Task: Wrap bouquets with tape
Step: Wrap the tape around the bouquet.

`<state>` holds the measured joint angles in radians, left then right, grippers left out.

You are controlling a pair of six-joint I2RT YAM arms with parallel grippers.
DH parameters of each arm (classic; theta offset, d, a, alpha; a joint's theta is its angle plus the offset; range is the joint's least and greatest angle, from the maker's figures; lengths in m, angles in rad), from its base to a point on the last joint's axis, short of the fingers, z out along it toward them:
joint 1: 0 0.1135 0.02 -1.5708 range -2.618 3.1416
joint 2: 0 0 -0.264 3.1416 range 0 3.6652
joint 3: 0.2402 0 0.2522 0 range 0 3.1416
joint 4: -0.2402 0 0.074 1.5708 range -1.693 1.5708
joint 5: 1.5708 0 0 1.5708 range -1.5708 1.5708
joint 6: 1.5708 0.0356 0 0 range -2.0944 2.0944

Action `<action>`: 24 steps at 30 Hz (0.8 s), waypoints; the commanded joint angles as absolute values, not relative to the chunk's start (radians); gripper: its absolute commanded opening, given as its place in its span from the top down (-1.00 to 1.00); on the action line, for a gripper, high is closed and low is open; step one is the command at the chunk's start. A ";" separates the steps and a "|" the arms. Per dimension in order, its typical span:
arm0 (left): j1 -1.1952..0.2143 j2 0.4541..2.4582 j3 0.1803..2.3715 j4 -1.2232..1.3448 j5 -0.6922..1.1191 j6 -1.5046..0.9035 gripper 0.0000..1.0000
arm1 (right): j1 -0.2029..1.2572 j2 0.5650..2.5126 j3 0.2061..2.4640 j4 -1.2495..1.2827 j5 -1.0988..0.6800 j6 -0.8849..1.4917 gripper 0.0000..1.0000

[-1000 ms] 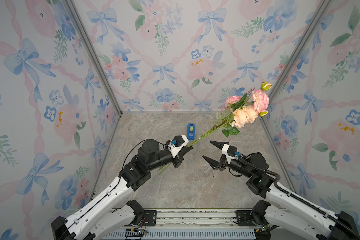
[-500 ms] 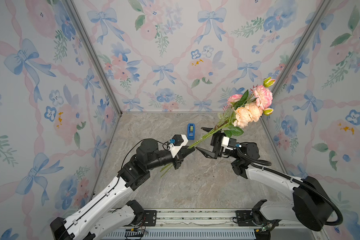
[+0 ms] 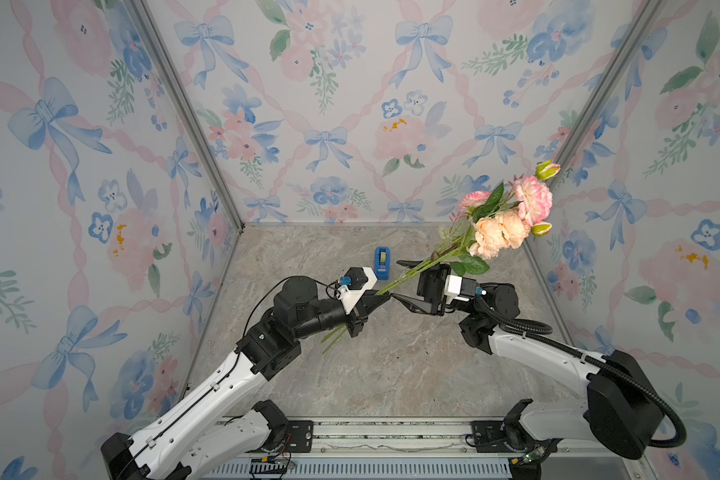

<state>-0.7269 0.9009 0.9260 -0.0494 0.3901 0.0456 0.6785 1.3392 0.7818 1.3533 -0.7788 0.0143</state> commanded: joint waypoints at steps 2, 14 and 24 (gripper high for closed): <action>-0.727 0.875 0.960 -0.005 0.249 0.071 1.00 | 0.697 1.318 0.764 1.405 -0.802 0.057 -0.07; -0.746 0.899 0.937 -0.005 0.038 0.142 1.00 | 0.729 1.362 0.816 1.406 -0.687 0.143 0.38; -0.824 0.971 0.941 0.038 -0.359 0.199 1.00 | 0.764 1.450 0.892 1.374 -0.521 0.275 0.40</action>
<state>-0.8196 0.9455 0.9279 0.0151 -0.1295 0.1799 0.7147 1.4433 0.8398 1.3251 -0.5247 0.2134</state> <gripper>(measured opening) 0.056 0.295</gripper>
